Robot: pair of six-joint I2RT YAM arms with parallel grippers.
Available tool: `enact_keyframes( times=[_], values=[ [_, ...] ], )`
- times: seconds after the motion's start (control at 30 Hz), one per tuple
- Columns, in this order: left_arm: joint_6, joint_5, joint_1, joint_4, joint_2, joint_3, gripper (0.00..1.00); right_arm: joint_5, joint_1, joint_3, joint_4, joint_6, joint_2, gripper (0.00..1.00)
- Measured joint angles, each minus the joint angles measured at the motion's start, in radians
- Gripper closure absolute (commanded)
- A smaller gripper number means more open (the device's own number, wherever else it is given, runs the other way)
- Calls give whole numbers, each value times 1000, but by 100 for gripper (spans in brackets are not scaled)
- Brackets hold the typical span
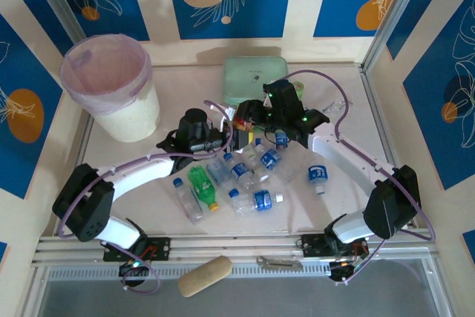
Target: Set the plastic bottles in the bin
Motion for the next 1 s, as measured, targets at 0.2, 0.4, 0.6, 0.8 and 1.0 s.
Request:
enact_keyframes(
  times=[0.2, 0.4, 0.6, 0.8, 1.0],
  values=[
    [3, -47, 0, -3, 0, -4, 51, -57, -50, -52, 45, 42, -34, 24],
    [7, -150, 27, -87, -16, -27, 50, -110, -183, -154, 101, 91, -150, 24],
    [89, -241, 133, -316, -104, 35, 49, -113, -270, -236, 97, 99, -248, 23],
    [234, -337, 305, -515, -157, 299, 49, -99, -282, -282, 88, 98, -307, 24],
    [318, -402, 514, -578, -167, 475, 52, -99, -282, -314, 83, 98, -308, 24]
  ],
)
